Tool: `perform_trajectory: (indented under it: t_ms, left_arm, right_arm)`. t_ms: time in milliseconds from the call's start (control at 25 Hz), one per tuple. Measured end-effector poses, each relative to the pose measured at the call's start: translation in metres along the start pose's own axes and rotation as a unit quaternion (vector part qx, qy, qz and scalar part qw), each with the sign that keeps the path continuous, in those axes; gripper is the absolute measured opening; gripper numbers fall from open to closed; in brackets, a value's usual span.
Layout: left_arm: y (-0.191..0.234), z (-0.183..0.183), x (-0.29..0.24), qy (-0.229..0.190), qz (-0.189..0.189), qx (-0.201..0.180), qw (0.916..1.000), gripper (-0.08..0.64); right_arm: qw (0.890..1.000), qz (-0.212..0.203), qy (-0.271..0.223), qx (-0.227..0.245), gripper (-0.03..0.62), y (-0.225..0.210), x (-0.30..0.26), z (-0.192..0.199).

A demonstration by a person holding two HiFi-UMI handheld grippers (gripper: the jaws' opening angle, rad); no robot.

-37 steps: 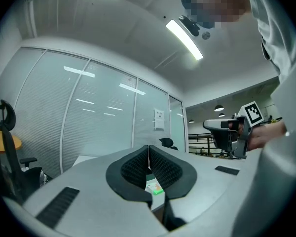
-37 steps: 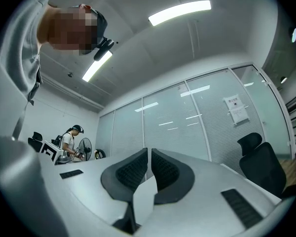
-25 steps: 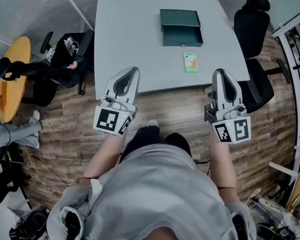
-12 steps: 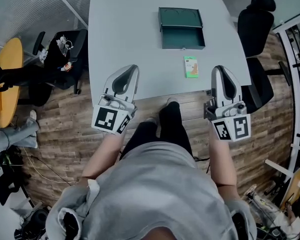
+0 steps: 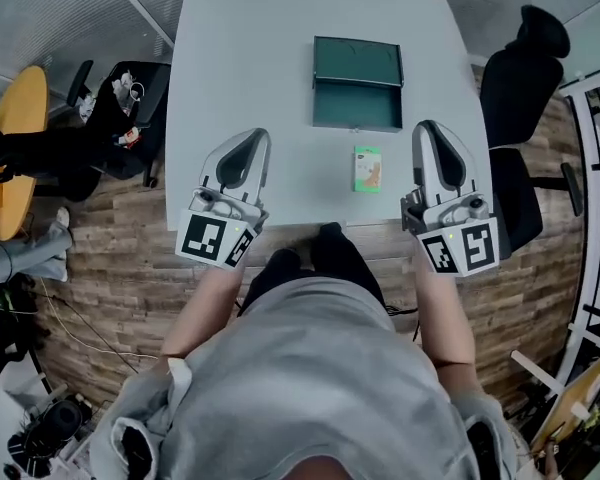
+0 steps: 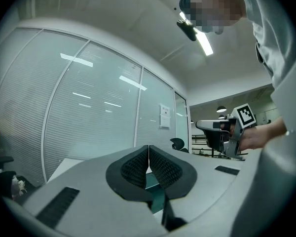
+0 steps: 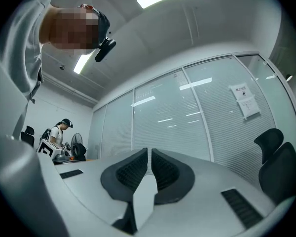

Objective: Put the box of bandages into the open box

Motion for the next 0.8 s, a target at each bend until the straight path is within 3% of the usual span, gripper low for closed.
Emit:
perform_trajectory:
  t_ms: [320,800]
  left_arm:
    - [-0.012,0.010,-0.058,0.010,-0.024,0.006,0.9996,0.021]
    - [-0.008,0.028,-0.097,0.024,0.048,0.024,0.9983,0.021]
  right_arm:
    - [0.999,-0.028,0.013,-0.017,0.057,-0.068,-0.026,-0.001]
    - [0.999,0.016,0.024,-0.022,0.057,-0.083,-0.040,0.011]
Point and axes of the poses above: the fingertips, and each gripper's own axes: x backward along the fingers, y to its left, z out of its underside, the point moved 8 cm from there along x, backward along the fingers, and after that the axes turned 11 degrees about -x, right-handed, at the moved point
